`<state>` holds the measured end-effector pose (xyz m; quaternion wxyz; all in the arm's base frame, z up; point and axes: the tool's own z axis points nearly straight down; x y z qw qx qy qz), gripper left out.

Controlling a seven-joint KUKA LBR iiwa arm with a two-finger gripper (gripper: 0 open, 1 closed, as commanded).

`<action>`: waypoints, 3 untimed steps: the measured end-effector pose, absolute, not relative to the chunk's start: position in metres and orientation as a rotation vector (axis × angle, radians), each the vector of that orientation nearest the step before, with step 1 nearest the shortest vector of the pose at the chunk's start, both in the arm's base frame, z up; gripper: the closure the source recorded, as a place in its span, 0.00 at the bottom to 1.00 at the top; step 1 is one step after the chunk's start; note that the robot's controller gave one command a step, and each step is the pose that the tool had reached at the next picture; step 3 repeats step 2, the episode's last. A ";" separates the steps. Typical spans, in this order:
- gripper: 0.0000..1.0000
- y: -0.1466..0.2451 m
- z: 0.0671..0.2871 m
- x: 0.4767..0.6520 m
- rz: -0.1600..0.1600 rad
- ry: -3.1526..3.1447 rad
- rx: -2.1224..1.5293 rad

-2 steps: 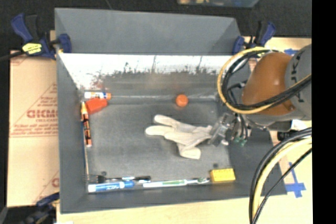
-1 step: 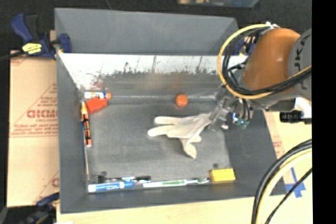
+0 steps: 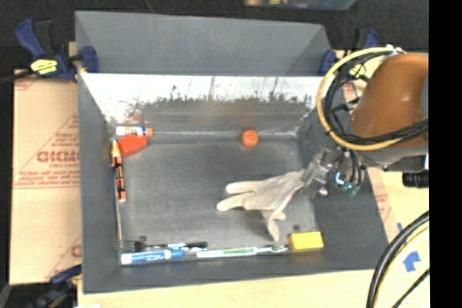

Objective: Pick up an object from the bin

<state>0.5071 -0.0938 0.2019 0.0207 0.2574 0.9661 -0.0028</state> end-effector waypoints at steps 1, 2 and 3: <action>1.00 -0.089 0.151 0.541 -0.016 3.069 0.406; 1.00 -0.088 0.188 0.518 -0.010 3.002 0.732; 1.00 -0.088 0.188 0.518 -0.010 3.002 0.732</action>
Offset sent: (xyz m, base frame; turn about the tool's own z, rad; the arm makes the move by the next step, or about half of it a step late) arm 0.0099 0.0069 -0.0162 -0.0410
